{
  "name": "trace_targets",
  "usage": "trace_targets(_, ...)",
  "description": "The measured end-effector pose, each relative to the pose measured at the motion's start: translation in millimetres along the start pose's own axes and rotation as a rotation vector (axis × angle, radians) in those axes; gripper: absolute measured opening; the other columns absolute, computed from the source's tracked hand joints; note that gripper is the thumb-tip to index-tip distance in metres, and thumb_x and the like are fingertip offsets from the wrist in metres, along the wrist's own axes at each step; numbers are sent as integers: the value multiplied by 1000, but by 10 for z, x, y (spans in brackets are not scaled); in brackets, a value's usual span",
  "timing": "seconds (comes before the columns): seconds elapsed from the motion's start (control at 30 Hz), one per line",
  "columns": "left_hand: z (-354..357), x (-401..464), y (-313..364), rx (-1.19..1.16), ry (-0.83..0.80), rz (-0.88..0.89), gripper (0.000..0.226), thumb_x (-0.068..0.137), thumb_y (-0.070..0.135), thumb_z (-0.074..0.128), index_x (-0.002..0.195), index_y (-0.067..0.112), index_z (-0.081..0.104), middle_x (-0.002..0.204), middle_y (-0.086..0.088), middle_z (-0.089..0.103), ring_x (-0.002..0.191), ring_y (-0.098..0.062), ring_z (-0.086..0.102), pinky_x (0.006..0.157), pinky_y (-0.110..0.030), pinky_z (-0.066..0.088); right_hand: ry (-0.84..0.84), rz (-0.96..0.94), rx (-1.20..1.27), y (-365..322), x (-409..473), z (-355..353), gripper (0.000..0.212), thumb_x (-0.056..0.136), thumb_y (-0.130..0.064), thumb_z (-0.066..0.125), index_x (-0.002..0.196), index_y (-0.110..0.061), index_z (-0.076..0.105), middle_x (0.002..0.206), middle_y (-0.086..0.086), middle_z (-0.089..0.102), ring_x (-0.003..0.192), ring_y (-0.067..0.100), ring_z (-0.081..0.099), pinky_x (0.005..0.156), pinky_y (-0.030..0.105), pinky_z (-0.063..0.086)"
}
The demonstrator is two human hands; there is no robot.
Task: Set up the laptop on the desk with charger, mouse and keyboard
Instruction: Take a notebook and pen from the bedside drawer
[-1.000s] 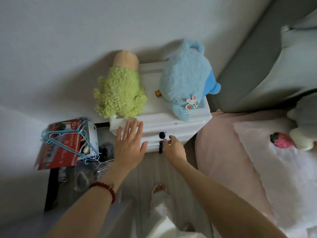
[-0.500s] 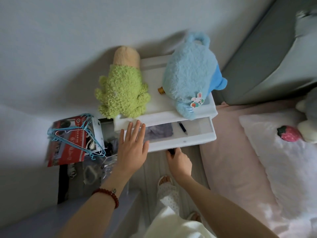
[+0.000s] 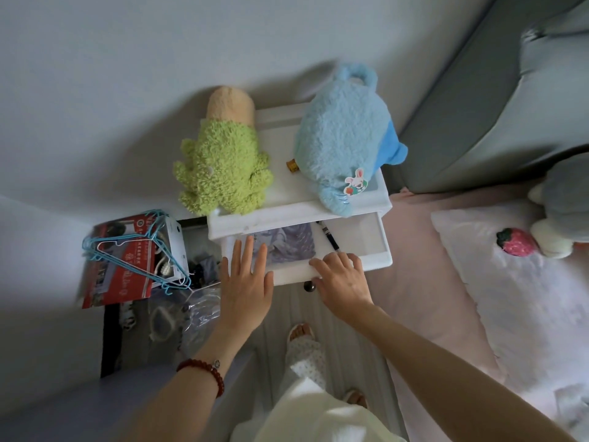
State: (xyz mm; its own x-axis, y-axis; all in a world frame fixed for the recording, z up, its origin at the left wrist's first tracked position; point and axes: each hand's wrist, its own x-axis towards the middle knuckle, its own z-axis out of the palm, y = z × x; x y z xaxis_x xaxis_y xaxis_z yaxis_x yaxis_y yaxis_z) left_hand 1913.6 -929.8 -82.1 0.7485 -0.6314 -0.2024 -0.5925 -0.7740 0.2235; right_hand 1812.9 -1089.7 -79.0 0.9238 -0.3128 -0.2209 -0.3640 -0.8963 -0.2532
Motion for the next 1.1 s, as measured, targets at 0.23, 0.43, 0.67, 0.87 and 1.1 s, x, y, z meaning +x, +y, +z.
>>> trace_targets(0.23, 133, -160, 34, -3, -70, -31, 46, 97, 29, 32, 141, 15, 34, 152, -13, 25, 142, -30, 18, 113, -51, 18, -12, -120, -4, 11, -363, -72, 35, 60, -26, 82, 91, -20, 67, 75, 0, 64, 70, 20, 63, 68, 37, 53)
trace_targets(0.43, 343, -48, 124, -37, -215, -85, 52, 96, 32, 33, 144, 17, 21, 156, -11, 9, 143, -29, 7, 114, -42, 19, -47, -186, -1, 121, -571, 18, 25, 59, -32, 80, 81, -26, 69, 66, -8, 63, 59, 11, 61, 58, 25, 51)
trace_targets(0.67, 555, 218, 269, -4, -315, -271, 70, 92, 31, 41, 146, 18, -2, 155, -18, -6, 142, -36, 2, 114, -44, 19, -131, 192, 132, 263, 31, 158, 28, 92, -24, 42, 116, -14, 54, 112, 4, 61, 101, 22, 56, 88, 37, 46)
trace_targets(0.87, 718, 391, 331, -52, -353, -427, 82, 89, 33, 51, 146, 19, -5, 152, -27, -12, 141, -42, 1, 113, -49, 18, -232, 415, 115, 326, 524, 484, 29, 92, -20, 43, 118, -5, 41, 119, 13, 52, 107, 29, 52, 83, 38, 46)
trace_targets(1.1, 636, 488, 276, -534, -59, -617, 61, 91, 40, 49, 139, 11, 25, 136, -19, 37, 123, -37, 38, 100, -47, 36, -213, 642, 432, 126, 573, 638, 26, 91, -9, 40, 116, -2, 43, 115, 19, 54, 102, 37, 55, 77, 35, 39)
